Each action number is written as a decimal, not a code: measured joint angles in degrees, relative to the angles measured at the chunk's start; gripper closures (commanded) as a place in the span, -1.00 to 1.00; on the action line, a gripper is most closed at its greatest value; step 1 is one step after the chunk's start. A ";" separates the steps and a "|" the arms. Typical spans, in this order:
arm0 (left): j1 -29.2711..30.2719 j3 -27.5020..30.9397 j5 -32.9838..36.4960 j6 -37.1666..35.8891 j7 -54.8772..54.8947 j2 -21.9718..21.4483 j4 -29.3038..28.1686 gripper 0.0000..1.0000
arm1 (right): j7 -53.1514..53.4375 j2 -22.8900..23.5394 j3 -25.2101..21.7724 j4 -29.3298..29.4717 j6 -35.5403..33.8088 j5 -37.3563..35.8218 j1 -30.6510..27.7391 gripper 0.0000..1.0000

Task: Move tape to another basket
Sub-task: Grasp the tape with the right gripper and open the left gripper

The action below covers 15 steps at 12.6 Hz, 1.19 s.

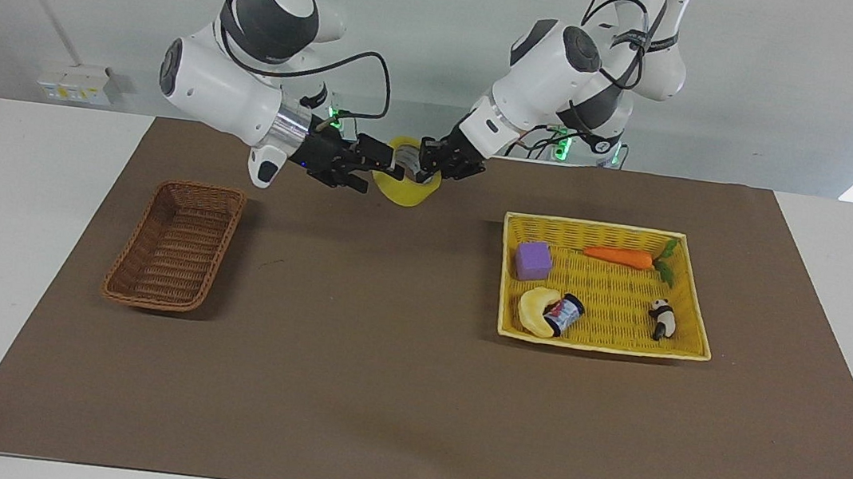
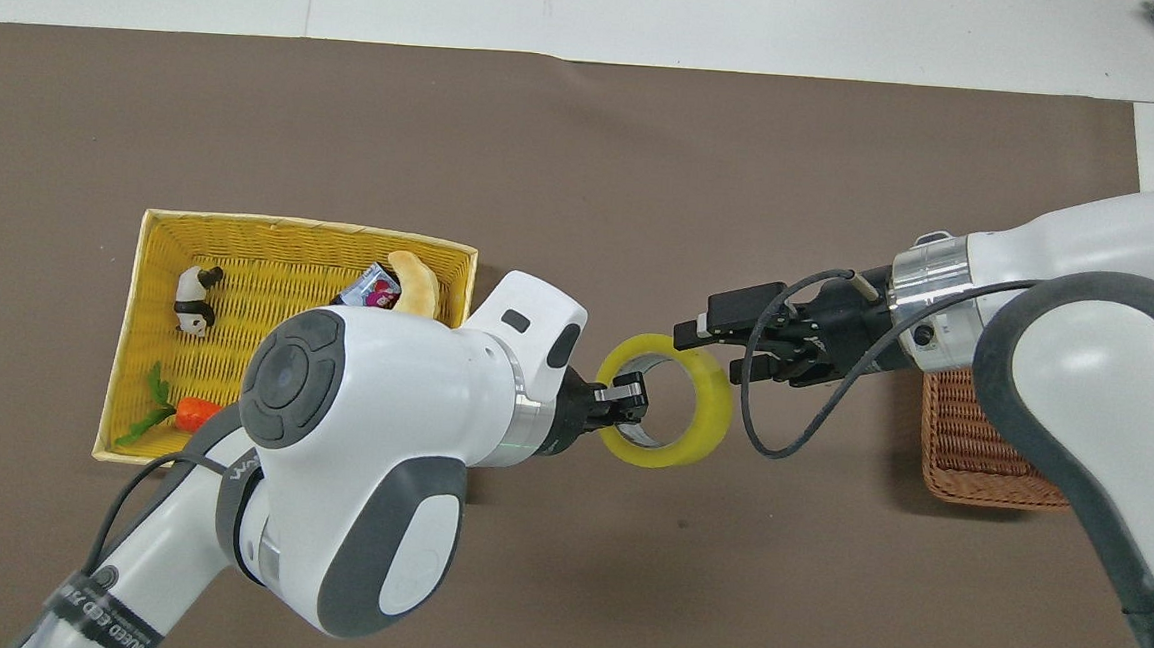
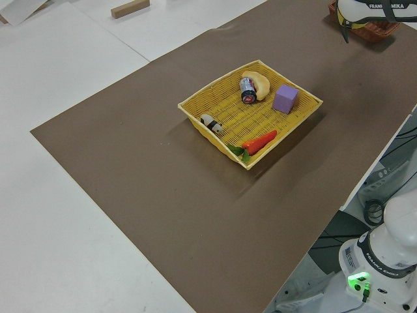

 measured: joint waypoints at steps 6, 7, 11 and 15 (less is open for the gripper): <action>-1.32 -0.11 -0.01 3.78 -0.34 0.10 -0.27 1.00 | -1.39 -0.96 0.06 -1.01 -2.04 0.13 0.04 1.00; -1.44 -0.20 -0.20 3.85 -0.34 0.20 -0.42 1.00 | -1.31 -1.13 0.10 -1.04 -2.11 0.15 0.05 1.00; -1.67 -0.19 -0.59 4.03 -0.34 0.18 -0.34 0.24 | -0.24 -1.12 0.16 -1.09 -2.36 0.02 0.07 1.00; -1.69 0.11 -0.65 5.10 -2.58 -0.60 -0.16 -1.00 | 1.65 -0.41 -0.40 -0.55 -2.13 -1.60 -0.38 1.00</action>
